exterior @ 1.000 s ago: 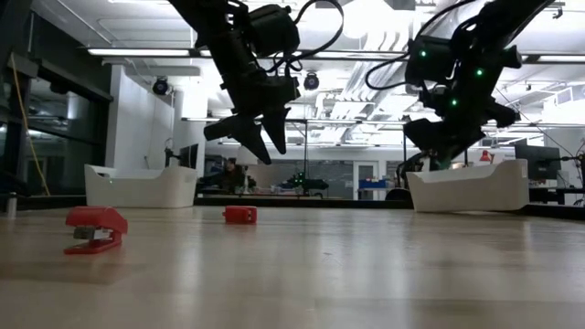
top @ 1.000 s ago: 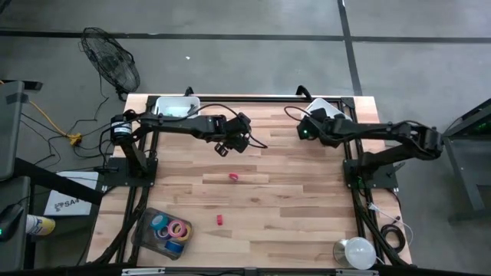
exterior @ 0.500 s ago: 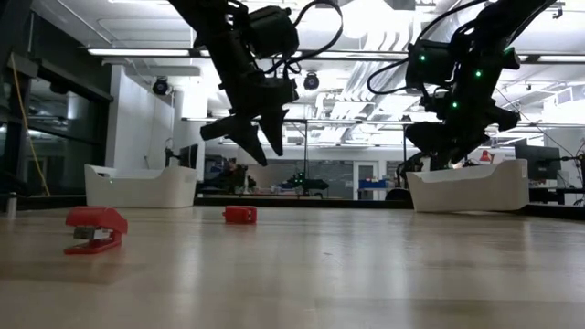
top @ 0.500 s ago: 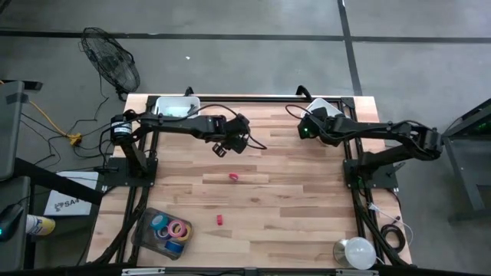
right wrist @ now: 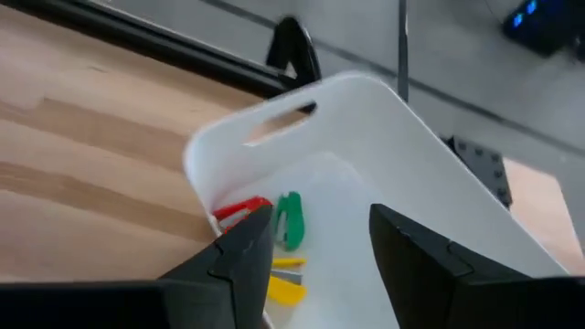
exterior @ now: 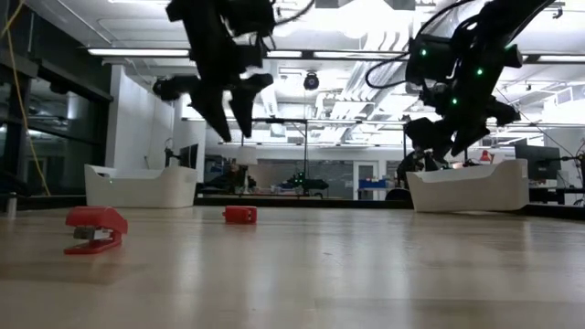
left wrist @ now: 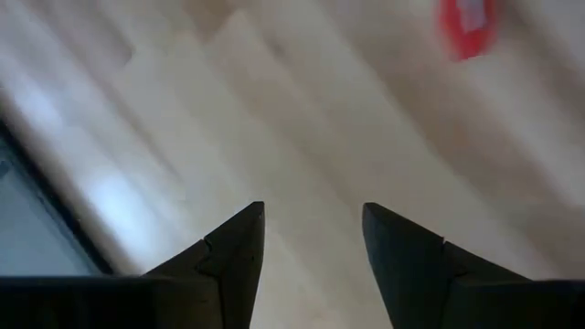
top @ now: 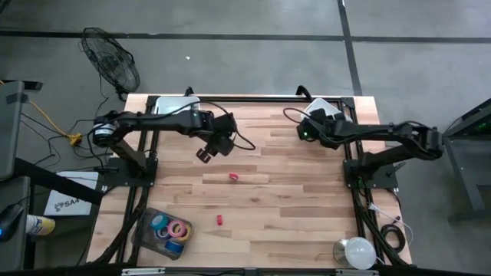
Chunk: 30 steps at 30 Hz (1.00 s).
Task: Pick and place Stapler, Stapler remover, tape
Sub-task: Put the top red stapler into the right white bin
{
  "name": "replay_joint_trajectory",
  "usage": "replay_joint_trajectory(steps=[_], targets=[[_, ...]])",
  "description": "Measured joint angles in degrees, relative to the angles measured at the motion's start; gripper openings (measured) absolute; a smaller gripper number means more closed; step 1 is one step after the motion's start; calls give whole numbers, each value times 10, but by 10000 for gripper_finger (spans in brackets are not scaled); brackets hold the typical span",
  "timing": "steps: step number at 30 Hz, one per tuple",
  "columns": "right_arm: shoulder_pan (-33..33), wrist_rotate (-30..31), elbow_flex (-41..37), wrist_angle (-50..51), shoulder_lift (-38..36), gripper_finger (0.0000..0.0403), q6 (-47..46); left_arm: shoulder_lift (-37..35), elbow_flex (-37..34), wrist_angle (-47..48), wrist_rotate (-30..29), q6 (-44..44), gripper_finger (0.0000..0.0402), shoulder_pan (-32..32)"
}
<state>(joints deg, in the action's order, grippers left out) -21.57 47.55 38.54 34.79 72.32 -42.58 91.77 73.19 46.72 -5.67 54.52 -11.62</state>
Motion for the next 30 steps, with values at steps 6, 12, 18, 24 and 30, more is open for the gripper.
replay_joint_trajectory(steps=[6, 12, 18, 24, 30], targets=[[55, 23, 0, -16, -17, 173, 28, -10, -3, 49, 70, -8, 182, 0], [120, 30, 0, -23, -32, 172, 67, -10, -79, 11, 132, 56, 182, 0], [172, 46, 0, -27, -34, 170, 73, -10, -144, -66, 174, 84, 182, 0], [203, 46, 0, -43, -35, 170, 71, -10, -174, -161, 203, 82, 182, 1], [228, 47, 0, -56, -35, 171, 71, 3, -178, -173, 202, 82, 182, 9]])
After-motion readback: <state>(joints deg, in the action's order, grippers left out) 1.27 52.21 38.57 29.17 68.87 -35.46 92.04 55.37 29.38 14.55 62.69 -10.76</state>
